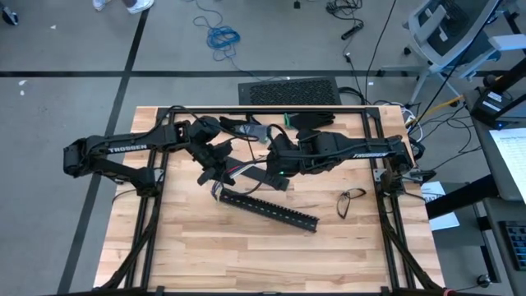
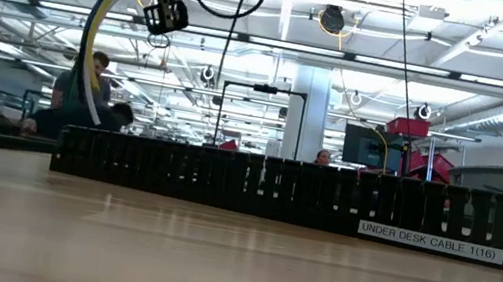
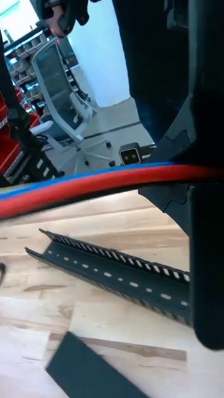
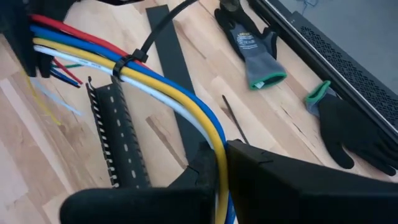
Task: Ziptie cables
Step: Insert the cable wire into the black cable duct
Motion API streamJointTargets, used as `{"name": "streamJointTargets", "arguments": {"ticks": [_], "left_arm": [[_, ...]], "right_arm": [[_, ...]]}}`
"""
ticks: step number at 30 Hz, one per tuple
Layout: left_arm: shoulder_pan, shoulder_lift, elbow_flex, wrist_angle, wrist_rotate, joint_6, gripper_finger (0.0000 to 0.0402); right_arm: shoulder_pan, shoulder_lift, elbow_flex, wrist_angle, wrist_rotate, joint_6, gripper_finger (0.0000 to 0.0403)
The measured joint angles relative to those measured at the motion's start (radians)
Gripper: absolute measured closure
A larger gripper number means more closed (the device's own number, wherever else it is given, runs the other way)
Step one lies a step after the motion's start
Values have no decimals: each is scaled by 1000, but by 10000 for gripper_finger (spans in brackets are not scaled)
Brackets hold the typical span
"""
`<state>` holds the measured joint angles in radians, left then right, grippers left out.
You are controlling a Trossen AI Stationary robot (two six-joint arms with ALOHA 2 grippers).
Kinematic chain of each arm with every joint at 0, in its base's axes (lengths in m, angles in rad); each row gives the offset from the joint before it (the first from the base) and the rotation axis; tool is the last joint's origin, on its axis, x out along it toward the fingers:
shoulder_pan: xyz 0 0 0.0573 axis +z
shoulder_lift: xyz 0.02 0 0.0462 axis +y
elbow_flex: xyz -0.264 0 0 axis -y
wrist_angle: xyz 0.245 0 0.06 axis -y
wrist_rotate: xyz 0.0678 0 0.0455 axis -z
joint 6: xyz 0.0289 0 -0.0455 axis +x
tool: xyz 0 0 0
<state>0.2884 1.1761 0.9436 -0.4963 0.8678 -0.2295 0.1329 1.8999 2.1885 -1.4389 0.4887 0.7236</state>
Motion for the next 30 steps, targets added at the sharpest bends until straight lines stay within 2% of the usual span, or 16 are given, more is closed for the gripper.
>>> {"name": "streamJointTargets", "arguments": {"ticks": [10,17,21,24,30], "left_arm": [[65,-10,2,-96,-4,55,382],[122,-11,0,-106,-4,90,382],[144,-10,0,-133,-32,169,382],[154,-10,0,-137,-84,222,382],[167,-10,-1,-173,-106,302,382]], "right_arm": [[-6,-31,0,-30,-3,49,397],[-3,-32,0,-79,-64,79,397],[5,-32,-1,-90,-97,104,397],[12,-32,-26,-91,-120,132,397],[50,-32,-130,-74,-155,212,397]]}}
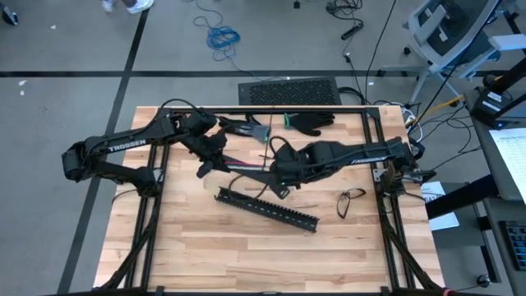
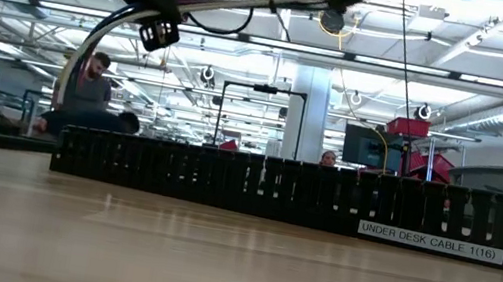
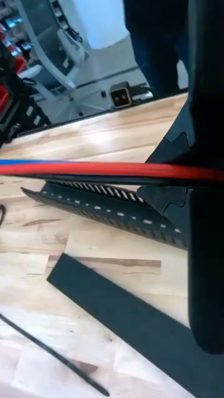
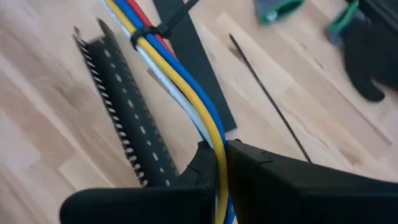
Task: Ziptie cables
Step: Insert the cable wire into the black cable duct
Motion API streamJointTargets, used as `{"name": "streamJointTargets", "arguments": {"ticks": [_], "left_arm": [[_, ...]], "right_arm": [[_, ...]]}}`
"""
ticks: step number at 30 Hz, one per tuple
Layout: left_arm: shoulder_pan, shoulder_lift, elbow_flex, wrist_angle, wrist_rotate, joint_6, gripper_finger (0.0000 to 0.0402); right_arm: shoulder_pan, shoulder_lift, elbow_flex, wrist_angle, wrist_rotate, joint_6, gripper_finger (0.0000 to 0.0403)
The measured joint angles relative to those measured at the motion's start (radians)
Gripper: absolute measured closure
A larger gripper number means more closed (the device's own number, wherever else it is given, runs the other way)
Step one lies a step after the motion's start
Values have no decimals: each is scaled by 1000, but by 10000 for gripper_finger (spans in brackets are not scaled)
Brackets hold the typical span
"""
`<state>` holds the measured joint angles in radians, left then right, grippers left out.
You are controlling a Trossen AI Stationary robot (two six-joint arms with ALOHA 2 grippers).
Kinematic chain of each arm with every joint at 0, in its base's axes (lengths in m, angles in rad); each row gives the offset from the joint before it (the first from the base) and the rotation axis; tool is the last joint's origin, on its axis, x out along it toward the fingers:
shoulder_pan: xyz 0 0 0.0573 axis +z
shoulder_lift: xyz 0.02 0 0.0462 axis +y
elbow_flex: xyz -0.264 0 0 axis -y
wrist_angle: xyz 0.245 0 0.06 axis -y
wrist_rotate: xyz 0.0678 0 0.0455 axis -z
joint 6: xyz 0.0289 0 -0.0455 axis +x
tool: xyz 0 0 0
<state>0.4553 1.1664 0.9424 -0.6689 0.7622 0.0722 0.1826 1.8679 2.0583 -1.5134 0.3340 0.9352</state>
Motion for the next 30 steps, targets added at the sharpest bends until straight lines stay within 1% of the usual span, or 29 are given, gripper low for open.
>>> {"name": "streamJointTargets", "arguments": {"ticks": [3,6,9,11,14,18,23,30], "left_arm": [[0,1,-1,-17,-9,22,382],[0,1,-2,-38,-12,26,382],[-2,1,-2,-58,-28,85,382],[-12,1,-2,-70,-53,103,382],[-26,4,-2,-70,-60,118,382],[-54,12,-2,-71,-72,120,382],[-110,52,-2,-67,-119,120,382],[-193,167,-1,-40,-136,118,382]], "right_arm": [[22,0,-42,21,-7,36,397],[40,-1,-75,52,-40,71,397],[66,-3,-113,89,-49,122,397],[84,-2,-137,102,-52,154,397],[108,-3,-168,112,-81,194,397],[143,-2,-199,119,-92,248,397],[171,-2,-230,118,-115,307,397],[197,-1,-234,85,-142,343,397]]}}
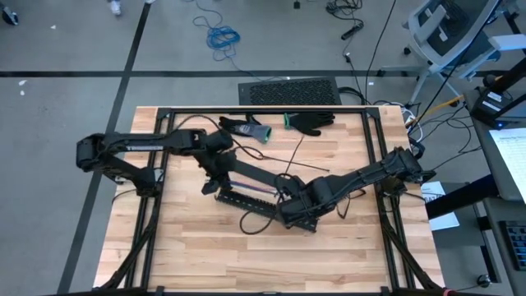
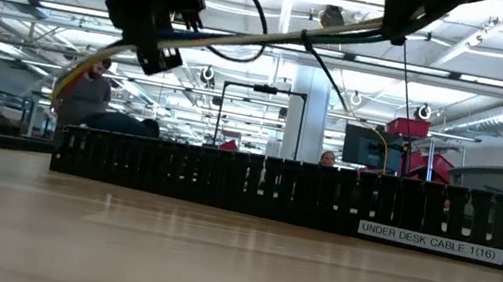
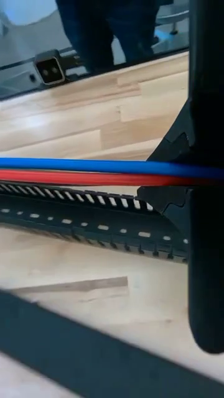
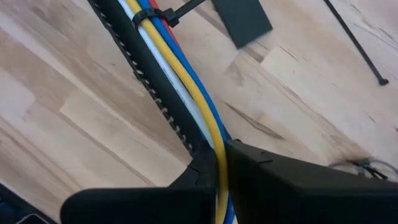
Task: Ziptie cables
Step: Insert the cable wire into the black cable duct
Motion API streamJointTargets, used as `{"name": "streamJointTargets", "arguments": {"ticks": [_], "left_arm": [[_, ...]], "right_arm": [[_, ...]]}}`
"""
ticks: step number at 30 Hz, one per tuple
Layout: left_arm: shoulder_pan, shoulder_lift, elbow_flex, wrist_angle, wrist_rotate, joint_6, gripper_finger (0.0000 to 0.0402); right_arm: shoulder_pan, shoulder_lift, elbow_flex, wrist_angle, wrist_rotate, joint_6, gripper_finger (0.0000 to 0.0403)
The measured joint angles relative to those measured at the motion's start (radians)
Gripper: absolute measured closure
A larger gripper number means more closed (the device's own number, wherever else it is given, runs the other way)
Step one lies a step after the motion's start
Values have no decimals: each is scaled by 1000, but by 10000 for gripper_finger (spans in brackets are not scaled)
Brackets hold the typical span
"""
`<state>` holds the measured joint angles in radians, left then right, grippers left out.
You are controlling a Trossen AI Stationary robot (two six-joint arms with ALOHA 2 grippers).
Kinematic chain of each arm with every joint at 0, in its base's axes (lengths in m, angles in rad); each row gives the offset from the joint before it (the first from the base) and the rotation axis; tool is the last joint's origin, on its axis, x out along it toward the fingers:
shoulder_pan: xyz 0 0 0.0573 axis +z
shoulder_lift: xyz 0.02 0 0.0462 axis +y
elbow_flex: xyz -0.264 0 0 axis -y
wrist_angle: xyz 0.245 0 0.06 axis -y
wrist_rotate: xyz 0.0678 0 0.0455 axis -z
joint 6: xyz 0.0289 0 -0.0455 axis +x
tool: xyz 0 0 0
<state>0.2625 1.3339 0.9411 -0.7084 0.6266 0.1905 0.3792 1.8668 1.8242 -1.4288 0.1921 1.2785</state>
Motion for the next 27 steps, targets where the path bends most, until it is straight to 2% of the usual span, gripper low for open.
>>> {"name": "streamJointTargets", "arguments": {"ticks": [7,17,27], "left_arm": [[-23,78,2,22,-8,8,382],[-24,83,0,58,-37,2,382],[-68,91,0,96,-120,20,382]], "right_arm": [[34,2,-3,-22,10,60,397],[74,2,-159,106,-41,149,397],[80,1,-231,155,-76,120,397]]}}
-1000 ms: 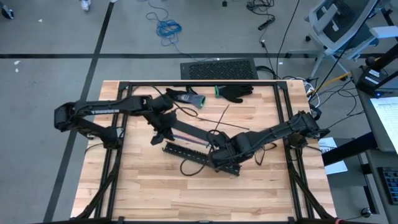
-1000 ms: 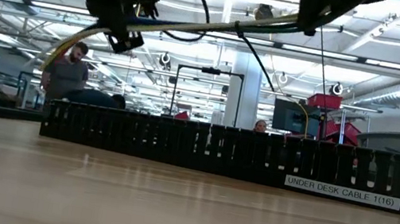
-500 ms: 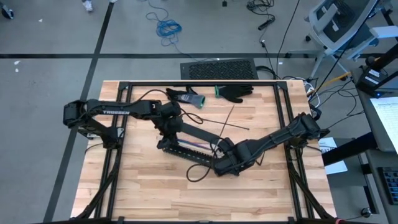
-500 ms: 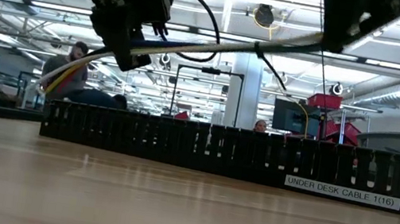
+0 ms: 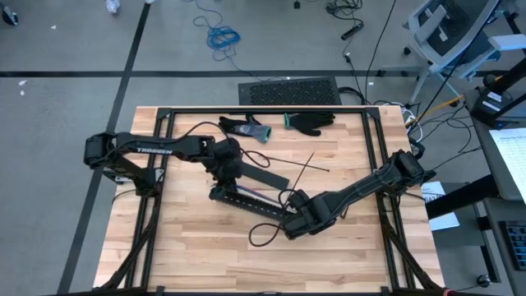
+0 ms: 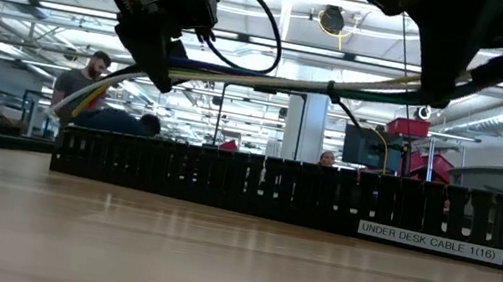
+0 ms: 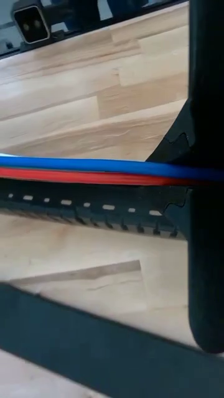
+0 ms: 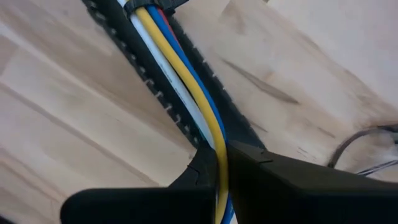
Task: Ziptie cables
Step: Insert the cable wire into the black cable duct
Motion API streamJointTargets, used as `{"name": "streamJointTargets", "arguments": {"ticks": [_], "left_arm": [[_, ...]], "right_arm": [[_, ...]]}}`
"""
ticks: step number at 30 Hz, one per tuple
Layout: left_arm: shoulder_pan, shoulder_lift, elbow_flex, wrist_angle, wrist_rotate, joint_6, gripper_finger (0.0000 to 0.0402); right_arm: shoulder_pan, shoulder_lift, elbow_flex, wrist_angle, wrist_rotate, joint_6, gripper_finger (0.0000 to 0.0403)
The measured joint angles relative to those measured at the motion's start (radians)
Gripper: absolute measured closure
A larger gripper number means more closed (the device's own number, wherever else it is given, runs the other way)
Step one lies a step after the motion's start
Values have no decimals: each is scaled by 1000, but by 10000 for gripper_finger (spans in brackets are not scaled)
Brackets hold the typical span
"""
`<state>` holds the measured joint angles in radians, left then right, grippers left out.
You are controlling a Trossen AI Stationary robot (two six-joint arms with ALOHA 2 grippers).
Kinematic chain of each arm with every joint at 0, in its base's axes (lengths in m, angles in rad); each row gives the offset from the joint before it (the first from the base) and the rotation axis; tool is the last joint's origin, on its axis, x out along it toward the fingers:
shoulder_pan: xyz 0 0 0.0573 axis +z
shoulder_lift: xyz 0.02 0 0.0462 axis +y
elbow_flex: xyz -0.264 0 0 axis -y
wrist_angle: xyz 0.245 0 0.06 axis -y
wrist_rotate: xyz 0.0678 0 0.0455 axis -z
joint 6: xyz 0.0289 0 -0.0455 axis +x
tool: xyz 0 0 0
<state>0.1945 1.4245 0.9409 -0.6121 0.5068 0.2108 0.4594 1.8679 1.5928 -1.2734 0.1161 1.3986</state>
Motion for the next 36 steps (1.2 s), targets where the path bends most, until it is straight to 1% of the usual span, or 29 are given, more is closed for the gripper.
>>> {"name": "streamJointTargets", "arguments": {"ticks": [5,14,18,21,24,27,31,36], "left_arm": [[-24,28,1,0,0,5,382],[-68,100,1,3,-8,5,382],[-77,134,2,6,-44,13,382],[-77,154,1,7,-45,14,382],[-77,159,1,7,-46,14,382],[-77,159,0,7,-49,14,382],[-78,160,0,-1,-61,13,382],[-77,160,0,-7,-107,13,382]], "right_arm": [[0,-1,-51,69,-60,-53,398],[-1,0,-71,70,-84,-129,399],[-2,0,-71,66,-85,-137,399],[-3,4,-71,65,-85,-149,399],[-7,6,-77,71,-90,-162,399],[-21,7,-108,113,-134,-162,399],[-30,7,-134,171,-153,-173,399],[-50,7,-136,175,-158,-213,399]]}}
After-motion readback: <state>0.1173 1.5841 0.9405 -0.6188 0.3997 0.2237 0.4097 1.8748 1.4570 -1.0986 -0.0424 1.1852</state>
